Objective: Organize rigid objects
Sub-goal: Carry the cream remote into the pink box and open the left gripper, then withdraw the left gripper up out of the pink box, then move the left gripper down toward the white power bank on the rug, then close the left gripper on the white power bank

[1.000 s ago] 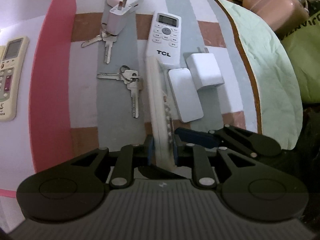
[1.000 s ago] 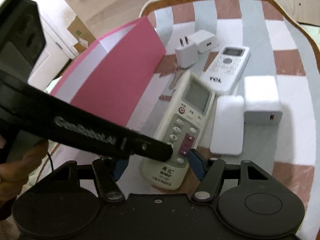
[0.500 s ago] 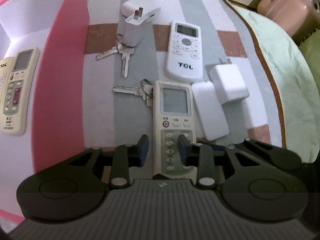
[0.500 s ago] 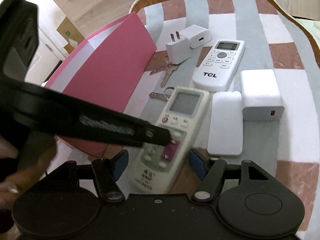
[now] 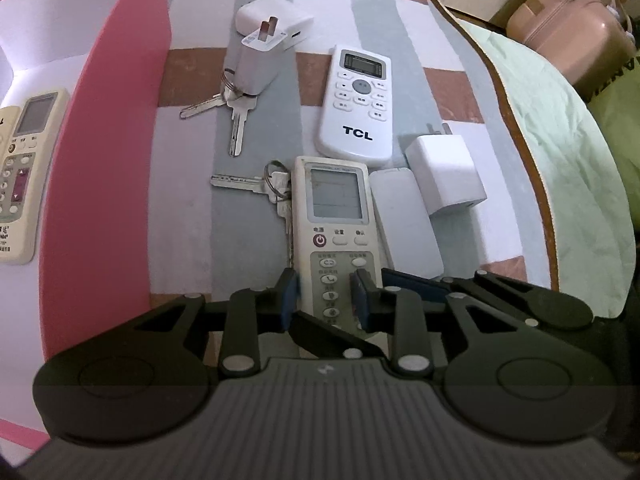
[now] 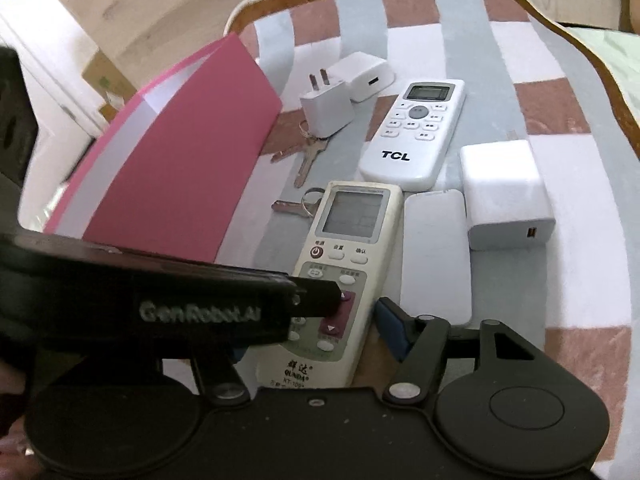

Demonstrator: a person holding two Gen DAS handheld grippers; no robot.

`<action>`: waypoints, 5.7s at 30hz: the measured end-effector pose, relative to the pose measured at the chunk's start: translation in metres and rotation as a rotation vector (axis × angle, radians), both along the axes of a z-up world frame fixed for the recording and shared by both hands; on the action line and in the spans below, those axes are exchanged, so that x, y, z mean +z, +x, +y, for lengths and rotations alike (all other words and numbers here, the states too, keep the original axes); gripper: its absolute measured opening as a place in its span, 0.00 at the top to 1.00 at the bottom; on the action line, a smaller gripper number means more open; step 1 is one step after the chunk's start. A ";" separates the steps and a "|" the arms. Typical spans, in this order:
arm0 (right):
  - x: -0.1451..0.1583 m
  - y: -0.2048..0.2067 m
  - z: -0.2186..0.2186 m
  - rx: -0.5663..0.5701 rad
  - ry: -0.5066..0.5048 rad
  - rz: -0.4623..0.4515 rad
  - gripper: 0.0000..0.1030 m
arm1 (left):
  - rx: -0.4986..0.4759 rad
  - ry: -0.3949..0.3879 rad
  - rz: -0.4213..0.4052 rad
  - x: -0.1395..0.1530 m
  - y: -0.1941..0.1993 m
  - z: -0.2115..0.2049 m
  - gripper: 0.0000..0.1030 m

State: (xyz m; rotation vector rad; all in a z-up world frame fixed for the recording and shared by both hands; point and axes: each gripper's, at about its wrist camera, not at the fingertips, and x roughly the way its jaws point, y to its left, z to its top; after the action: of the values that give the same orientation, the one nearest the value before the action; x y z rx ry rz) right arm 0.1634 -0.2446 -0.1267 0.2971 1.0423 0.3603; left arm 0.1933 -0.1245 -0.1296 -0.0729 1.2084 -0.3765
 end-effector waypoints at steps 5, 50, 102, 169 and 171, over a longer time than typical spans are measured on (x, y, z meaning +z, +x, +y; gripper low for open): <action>0.013 -0.009 0.003 0.006 -0.054 -0.031 0.40 | -0.001 -0.056 0.010 0.013 -0.008 0.008 0.73; 0.088 0.056 0.163 0.255 -0.121 -0.112 0.49 | 0.207 -0.089 -0.110 0.091 0.034 0.192 0.72; 0.164 -0.062 -0.001 0.109 -0.234 -0.347 0.55 | -0.164 -0.031 -0.259 0.161 -0.024 0.063 0.67; 0.002 0.020 -0.067 -0.030 -0.440 -0.154 0.40 | -0.126 -0.247 0.053 -0.003 0.062 -0.090 0.64; 0.011 0.014 -0.062 -0.036 -0.439 -0.166 0.40 | -0.132 -0.229 0.033 0.009 0.054 -0.087 0.63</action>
State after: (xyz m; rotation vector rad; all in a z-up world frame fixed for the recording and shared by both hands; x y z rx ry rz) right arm 0.1770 -0.3066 -0.1156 -0.1073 0.9235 0.1144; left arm 0.2476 -0.2115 -0.1206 -0.1980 1.2021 -0.6311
